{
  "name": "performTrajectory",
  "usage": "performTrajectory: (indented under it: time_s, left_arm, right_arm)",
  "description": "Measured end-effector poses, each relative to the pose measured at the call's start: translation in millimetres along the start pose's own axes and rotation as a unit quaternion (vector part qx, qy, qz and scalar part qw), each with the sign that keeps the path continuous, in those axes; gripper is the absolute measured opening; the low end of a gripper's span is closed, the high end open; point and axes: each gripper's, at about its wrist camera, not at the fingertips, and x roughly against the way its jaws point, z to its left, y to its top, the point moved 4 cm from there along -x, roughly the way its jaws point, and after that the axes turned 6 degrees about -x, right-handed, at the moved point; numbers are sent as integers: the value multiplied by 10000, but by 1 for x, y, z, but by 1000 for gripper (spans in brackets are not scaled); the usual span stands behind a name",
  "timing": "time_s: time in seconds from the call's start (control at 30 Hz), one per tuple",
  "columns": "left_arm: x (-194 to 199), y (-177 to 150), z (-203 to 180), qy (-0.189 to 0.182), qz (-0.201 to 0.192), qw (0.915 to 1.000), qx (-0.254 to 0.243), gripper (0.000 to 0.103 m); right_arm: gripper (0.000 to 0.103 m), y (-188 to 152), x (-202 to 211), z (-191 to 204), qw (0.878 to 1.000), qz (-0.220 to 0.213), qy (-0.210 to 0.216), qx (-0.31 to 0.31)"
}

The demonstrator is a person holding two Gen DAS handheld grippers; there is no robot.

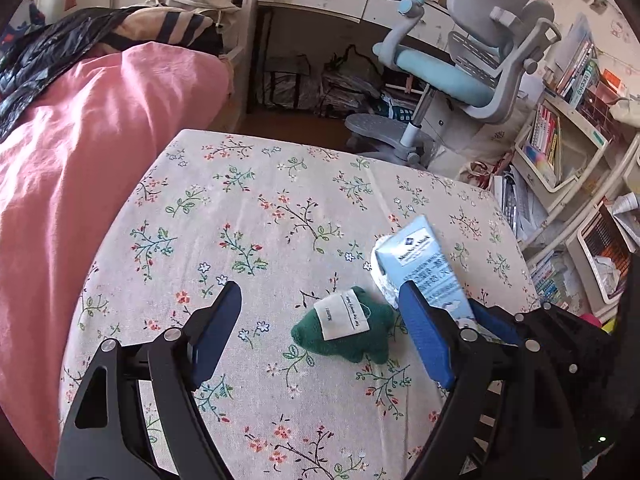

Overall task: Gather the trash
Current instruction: 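Grasp the blue milk carton with the right gripper and lift it, then grasp the green plush toy with the left gripper while the right gripper holds the carton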

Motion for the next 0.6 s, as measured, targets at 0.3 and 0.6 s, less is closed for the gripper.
performTrajectory:
  time_s: [0.3,0.6]
  left_arm:
    - [-21,-4,-22,17,185,9994,-308,77]
    - [-39,-6,-39,40,324,9977,-594,77]
  right_arm:
    - [28,-52,47,-13,9997,229,86,95]
    - [33,-60,42,-20,9993,248,-167,238]
